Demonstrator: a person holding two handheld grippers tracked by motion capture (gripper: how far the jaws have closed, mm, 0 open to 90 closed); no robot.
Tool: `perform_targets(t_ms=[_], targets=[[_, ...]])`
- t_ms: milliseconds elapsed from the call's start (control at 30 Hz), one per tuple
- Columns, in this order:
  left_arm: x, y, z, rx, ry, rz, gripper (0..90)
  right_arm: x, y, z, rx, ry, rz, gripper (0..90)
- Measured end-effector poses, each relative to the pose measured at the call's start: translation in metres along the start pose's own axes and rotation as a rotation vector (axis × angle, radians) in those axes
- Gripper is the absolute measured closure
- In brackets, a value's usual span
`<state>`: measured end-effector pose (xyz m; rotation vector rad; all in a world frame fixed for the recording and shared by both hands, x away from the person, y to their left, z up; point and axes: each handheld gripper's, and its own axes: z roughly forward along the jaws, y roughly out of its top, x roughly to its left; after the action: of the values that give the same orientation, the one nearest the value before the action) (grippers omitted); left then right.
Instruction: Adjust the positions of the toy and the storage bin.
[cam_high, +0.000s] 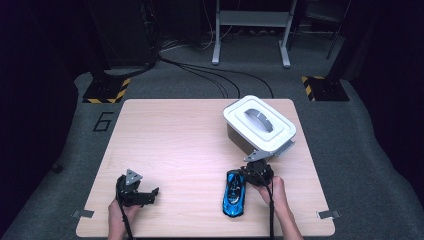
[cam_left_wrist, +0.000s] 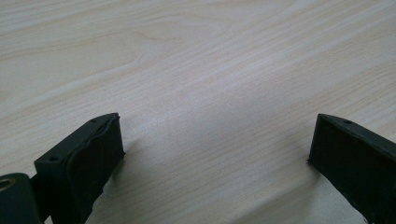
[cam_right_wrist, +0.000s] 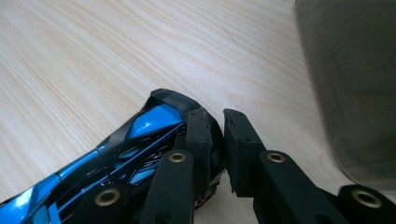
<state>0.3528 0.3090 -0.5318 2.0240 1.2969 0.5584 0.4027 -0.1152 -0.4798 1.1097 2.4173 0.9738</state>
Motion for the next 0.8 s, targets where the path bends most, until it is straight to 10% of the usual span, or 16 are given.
perform_targets(t_ms=[533,633,800], targets=[[0.001,0.001,-0.001,0.012,-0.006,0.002,2.9,-0.001,0.001,0.013,-0.005,0.002,0.022,73.7],[0.0,0.0,0.0,-0.002,0.004,-0.004,3.1,0.016,0.002,0.001,-0.018,-0.06,0.096,39.4],[0.0,0.0,0.0,-0.002,0.003,-0.002,3.4,0.037,-0.003,-0.004,0.018,-0.101,0.181,10.3]])
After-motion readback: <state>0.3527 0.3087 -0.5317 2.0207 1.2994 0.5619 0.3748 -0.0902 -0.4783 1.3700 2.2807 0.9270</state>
